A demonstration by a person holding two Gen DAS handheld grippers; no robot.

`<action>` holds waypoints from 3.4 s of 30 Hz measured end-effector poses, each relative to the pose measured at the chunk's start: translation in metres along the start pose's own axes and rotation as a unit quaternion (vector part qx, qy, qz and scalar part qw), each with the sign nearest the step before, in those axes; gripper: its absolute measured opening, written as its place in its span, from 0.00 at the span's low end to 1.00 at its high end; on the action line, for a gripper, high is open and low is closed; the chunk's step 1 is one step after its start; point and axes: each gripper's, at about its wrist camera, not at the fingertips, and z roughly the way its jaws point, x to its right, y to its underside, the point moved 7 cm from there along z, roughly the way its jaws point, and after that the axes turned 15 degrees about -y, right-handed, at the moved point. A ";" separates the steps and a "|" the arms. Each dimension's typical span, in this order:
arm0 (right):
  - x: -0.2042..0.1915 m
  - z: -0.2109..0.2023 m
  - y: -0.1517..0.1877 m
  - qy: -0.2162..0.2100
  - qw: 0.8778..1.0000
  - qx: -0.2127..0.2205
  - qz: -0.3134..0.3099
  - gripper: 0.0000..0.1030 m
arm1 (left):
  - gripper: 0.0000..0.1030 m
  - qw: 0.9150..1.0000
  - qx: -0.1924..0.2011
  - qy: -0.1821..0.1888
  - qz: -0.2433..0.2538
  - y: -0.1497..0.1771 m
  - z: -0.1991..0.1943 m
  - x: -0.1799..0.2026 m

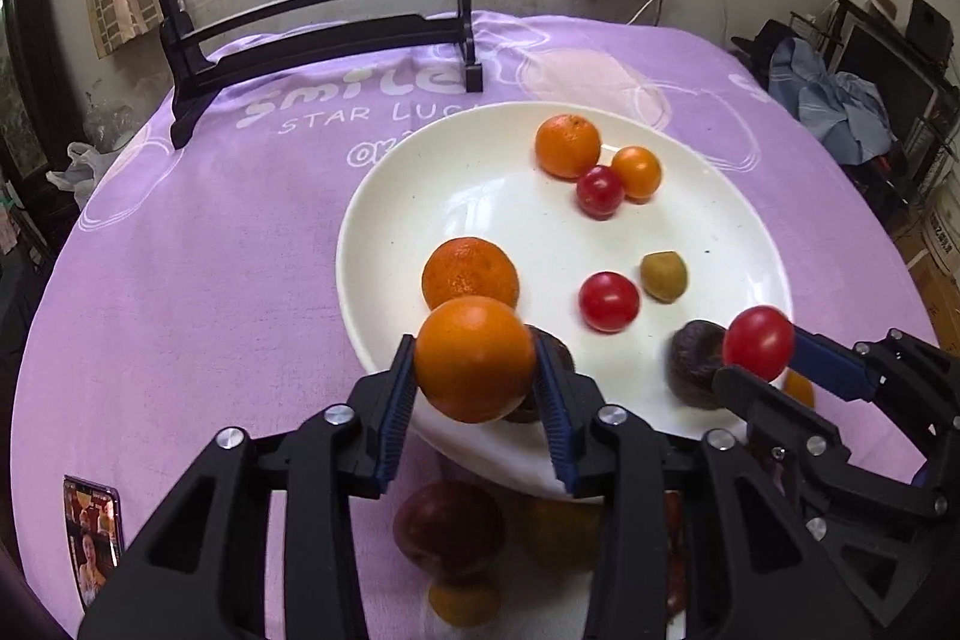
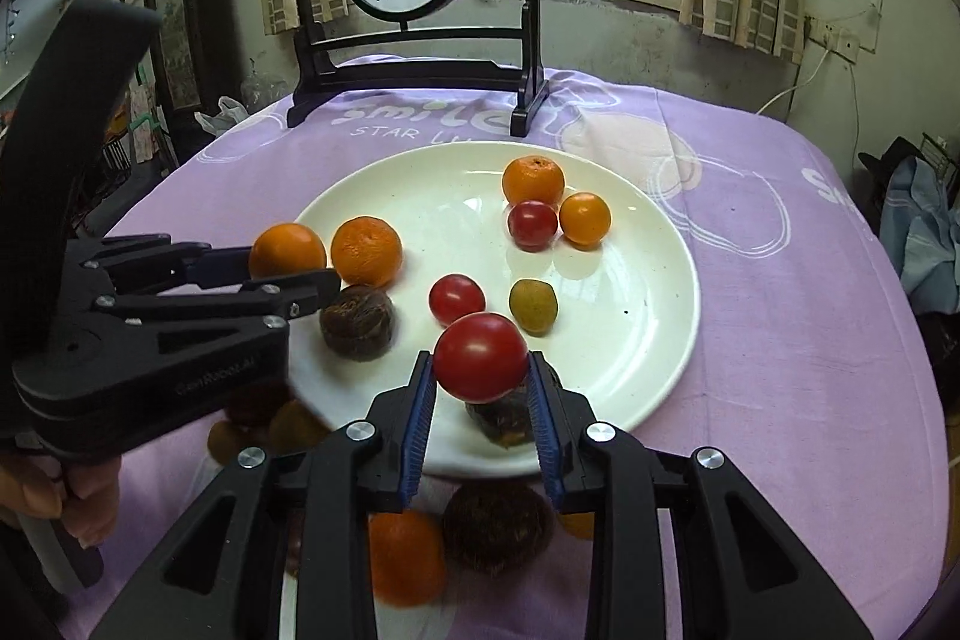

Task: Organize fruits
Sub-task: 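Grasp an orange with the left tool while the right tool carries the red tomato to the plate, then release the orange on the plate with the left tool while the right tool releases the tomato, then grasp the small yellow fruit with the left tool while the right tool grasps a dark red tomato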

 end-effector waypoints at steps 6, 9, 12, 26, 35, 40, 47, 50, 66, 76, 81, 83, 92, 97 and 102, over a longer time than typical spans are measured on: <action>0.006 -0.012 0.004 -0.008 1.000 0.018 0.019 0.48 | 0.70 0.999 0.044 -0.024 -0.003 -0.002 -0.018 -0.010; 0.006 -0.021 0.010 -0.013 0.999 0.018 0.023 0.48 | 0.73 0.998 0.056 -0.023 -0.004 0.002 -0.031 -0.014; 0.004 -0.033 0.018 -0.011 1.000 0.018 0.021 0.48 | 0.73 0.998 0.056 -0.024 0.004 0.012 -0.040 -0.014; -0.012 -0.065 0.077 -0.024 0.998 0.015 0.048 0.48 | 0.73 1.000 0.005 -0.005 0.009 0.081 -0.041 -0.020; -0.022 -0.071 0.095 -0.032 0.998 0.006 0.048 0.48 | 0.49 0.999 -0.043 0.019 0.015 0.112 -0.021 -0.017; -0.030 -0.063 0.102 -0.048 0.998 -0.015 0.046 0.48 | 0.27 0.999 -0.021 0.015 0.033 0.112 -0.022 -0.012; -0.064 -0.032 0.112 -0.083 0.994 -0.070 0.026 0.48 | 0.27 0.999 0.003 0.029 0.016 0.105 -0.035 -0.020; -0.071 -0.017 0.109 -0.080 0.993 -0.084 0.028 0.48 | 0.27 0.999 0.004 0.038 -0.004 0.102 -0.036 -0.029; -0.072 0.013 0.082 -0.006 0.996 -0.070 0.060 0.36 | 0.26 0.998 0.001 0.055 -0.024 0.099 -0.038 -0.039; -0.059 -0.044 0.086 -0.047 0.997 -0.026 0.061 0.36 | 0.27 0.998 -0.005 0.063 -0.025 0.100 -0.039 -0.033; -0.044 -0.071 0.059 -0.033 0.999 0.013 0.034 0.36 | 0.27 0.997 0.021 0.076 0.001 0.083 -0.064 -0.020; -0.038 -0.070 0.043 -0.025 0.999 0.021 0.022 0.36 | 0.27 0.997 0.029 0.073 0.011 0.067 -0.067 -0.015; -0.002 -0.019 -0.007 -0.004 1.000 0.016 0.019 0.36 | 0.26 0.999 0.027 0.035 0.000 -0.017 -0.030 0.004; 0.007 0.006 -0.018 -0.005 1.000 -0.001 0.014 0.38 | 0.28 1.000 0.002 0.030 -0.001 -0.029 -0.003 0.012; 0.010 0.008 -0.023 -0.006 1.000 0.012 0.010 0.50 | 0.63 1.000 0.011 0.011 -0.005 -0.032 0.000 0.010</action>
